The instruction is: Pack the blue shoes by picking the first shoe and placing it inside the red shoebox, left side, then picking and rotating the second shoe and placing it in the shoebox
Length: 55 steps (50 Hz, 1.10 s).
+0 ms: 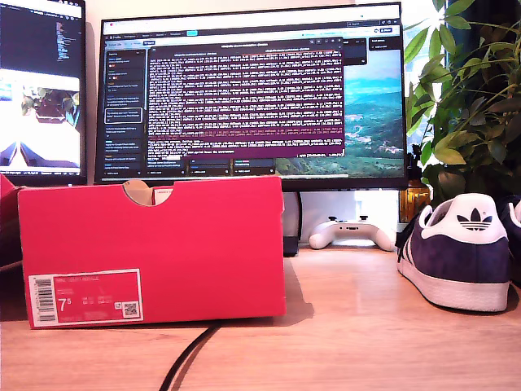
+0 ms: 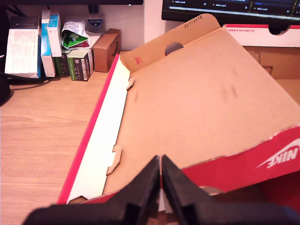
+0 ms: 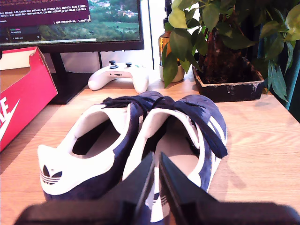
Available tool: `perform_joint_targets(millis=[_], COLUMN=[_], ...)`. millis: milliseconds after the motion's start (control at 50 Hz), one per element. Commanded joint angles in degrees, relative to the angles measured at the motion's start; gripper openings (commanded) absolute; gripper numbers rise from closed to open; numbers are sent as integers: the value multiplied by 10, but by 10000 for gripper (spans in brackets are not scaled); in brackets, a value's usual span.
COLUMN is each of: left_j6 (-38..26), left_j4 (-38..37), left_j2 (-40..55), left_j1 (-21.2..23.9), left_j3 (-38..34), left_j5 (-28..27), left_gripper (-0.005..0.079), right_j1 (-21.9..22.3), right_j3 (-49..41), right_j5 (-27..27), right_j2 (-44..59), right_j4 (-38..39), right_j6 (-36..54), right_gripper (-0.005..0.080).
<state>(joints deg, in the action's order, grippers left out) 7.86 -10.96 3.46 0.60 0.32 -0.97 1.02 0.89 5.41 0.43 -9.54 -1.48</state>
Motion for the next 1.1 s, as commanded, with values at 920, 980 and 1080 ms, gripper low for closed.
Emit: perform_joint_targets(millis=[920,980,1080], left_j6=[167,180,182], left_j4=[-12,-11,-9], left_j2=[9,22,51], left_j1=[31,36,42], left_j3=[-16,-16,-16], left_j5=[-259,-258,-250], left_gripper=[-21,-21,-21], right_j1=[-2,-2,-2], right_j3=[-5,-5,-5], right_j5=[38,45,56], right_j2=[-4,-4,-4], right_j4=[11,21,36], right_j6=[-261,-311,-329], right_gripper=[-5,-5,-5])
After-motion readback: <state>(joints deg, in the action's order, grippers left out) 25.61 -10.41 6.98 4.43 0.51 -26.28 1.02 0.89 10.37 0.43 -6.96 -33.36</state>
